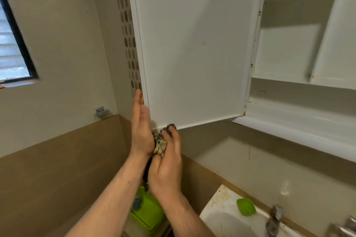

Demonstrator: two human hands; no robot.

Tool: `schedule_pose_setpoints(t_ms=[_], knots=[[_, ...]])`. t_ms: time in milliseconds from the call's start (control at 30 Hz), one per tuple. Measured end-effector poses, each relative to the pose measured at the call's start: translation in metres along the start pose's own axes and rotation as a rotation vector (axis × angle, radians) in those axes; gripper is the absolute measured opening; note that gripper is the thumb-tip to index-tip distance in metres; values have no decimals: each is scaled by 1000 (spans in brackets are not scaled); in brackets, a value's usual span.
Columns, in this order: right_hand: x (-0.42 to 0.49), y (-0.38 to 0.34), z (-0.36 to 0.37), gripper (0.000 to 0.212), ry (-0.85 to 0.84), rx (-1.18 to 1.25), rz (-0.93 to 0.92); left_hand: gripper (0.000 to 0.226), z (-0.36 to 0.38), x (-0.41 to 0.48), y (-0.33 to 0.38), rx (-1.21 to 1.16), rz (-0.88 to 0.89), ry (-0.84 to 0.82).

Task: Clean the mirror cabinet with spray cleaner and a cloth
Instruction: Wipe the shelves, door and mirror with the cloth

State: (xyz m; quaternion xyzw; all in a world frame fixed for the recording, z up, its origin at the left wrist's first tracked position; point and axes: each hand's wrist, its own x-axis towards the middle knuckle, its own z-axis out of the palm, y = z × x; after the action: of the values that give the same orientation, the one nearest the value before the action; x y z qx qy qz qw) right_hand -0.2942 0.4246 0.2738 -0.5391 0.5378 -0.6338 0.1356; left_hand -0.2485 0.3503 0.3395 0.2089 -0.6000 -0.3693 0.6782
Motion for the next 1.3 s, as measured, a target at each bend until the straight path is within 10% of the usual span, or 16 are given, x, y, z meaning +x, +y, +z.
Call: schedule_pose_setpoints(t_ms=[633,900,1300], knots=[[-25,-44,-19,49,-44,-24,14,71,-9,-16,40,-293,-310,-72],[-51,3,-32,33,98,168,473,95,-12,-22,42,-286,-292,-141],[-48,-72,-71,44,460,132,0,63,5,-44,57,-326,-476,-93]])
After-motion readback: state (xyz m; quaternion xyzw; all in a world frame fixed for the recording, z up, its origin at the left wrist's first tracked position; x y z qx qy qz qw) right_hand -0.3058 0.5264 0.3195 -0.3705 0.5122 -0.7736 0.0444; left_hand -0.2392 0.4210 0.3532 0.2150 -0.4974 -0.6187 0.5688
